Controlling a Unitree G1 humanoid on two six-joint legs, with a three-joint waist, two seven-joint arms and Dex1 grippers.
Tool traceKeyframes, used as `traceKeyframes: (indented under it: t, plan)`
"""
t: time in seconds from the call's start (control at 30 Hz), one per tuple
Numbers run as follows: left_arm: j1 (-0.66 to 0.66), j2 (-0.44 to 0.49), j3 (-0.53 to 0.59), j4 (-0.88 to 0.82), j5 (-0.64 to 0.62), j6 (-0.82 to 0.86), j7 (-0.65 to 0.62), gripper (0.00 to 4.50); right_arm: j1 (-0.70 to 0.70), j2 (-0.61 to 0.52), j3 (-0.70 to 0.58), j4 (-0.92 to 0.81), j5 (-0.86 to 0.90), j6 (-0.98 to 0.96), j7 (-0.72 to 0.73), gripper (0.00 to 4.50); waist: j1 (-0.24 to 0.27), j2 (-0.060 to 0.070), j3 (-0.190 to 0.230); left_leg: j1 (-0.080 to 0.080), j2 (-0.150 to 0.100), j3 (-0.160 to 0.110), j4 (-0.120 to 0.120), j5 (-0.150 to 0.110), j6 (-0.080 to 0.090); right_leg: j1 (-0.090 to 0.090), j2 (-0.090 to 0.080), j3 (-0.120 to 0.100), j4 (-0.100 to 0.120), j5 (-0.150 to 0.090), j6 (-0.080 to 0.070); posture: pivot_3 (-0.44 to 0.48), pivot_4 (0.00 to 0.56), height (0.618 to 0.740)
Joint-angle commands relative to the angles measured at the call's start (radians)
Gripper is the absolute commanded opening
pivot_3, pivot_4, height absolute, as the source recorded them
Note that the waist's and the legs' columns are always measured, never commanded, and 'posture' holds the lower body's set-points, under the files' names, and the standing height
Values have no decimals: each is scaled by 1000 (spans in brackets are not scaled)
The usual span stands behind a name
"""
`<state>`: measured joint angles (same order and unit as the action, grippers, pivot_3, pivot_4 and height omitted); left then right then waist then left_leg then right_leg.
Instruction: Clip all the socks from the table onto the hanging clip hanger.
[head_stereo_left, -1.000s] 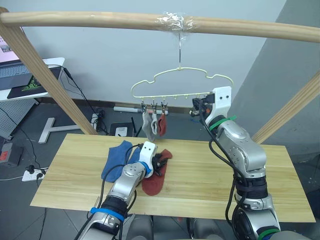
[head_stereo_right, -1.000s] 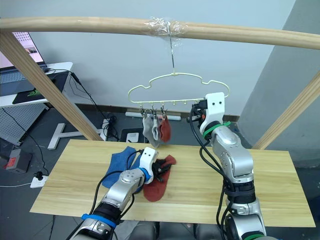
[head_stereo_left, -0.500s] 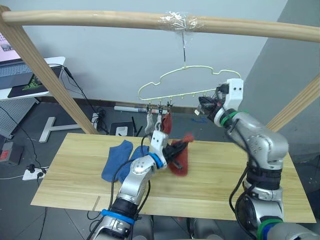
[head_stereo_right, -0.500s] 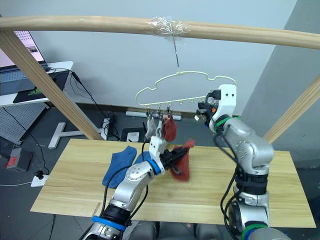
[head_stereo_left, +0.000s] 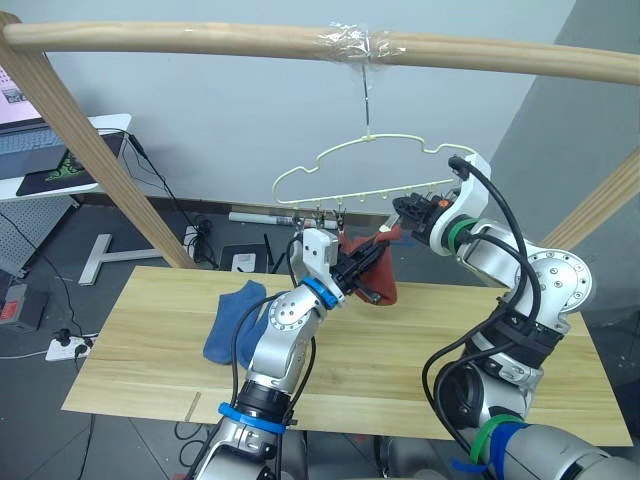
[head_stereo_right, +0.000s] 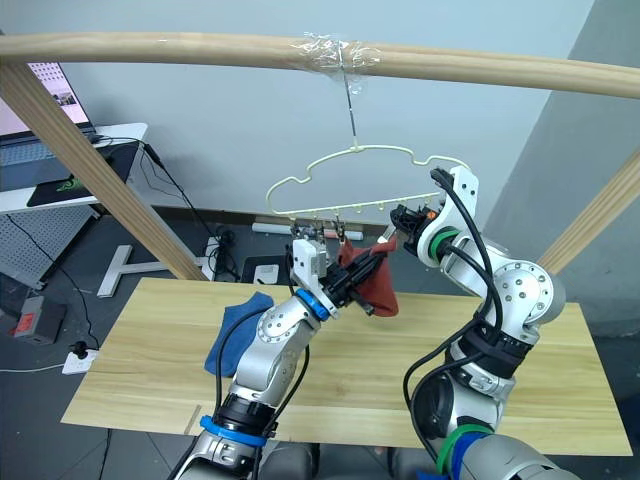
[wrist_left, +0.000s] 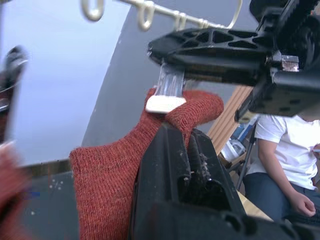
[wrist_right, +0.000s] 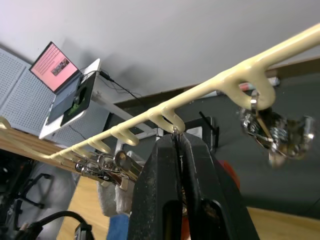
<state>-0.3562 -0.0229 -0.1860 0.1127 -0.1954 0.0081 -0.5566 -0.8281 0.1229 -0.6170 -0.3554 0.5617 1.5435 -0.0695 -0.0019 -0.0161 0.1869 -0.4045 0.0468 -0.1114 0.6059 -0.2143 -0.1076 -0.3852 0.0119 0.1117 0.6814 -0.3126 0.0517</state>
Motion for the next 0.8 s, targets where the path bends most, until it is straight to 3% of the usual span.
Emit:
traceKeyframes:
  t: [0.03,0.13,0.23,0.57,0.6,0.7,0.8]
  plan:
    - [-15,-2,-10,-12,11,-51,-2,30,-18,22,-55,-31,-17,44,-29,0,0,0,0,0,0,0,0,0,0,0,0,0,0,0,0,56,138,740]
    - [-9,-2,-14,-13,11,-58,-5,30,-24,24,-66,-35,-20,55,-26,0,0,0,0,0,0,0,0,0,0,0,0,0,0,0,0,56,138,740]
    - [-5,0,-15,-17,10,-59,-8,0,-29,22,-79,-41,-11,59,-15,812,0,0,0,0,0,0,0,0,0,0,0,0,0,0,0,56,138,740]
    - [-32,1,-9,6,18,-32,5,0,-43,-17,-128,-82,57,71,36,4454,-13,0,0,-3,0,0,0,0,0,-3,0,0,0,0,0,38,142,740]
    - [-37,3,-6,11,10,-19,-1,0,-34,-30,-121,-102,80,71,51,4482,-14,0,0,-3,0,0,0,0,0,-3,0,0,0,0,0,30,144,740]
    - [-47,5,-2,22,-16,30,-21,707,6,-58,-121,-180,160,71,101,4500,-19,0,0,-4,0,-1,0,0,0,-3,0,-1,0,0,0,26,145,740]
    - [-55,4,6,27,-35,63,-28,1654,81,-93,-75,-266,165,56,130,4500,-28,0,0,-5,0,-1,0,0,0,-3,0,-2,0,0,0,20,145,740]
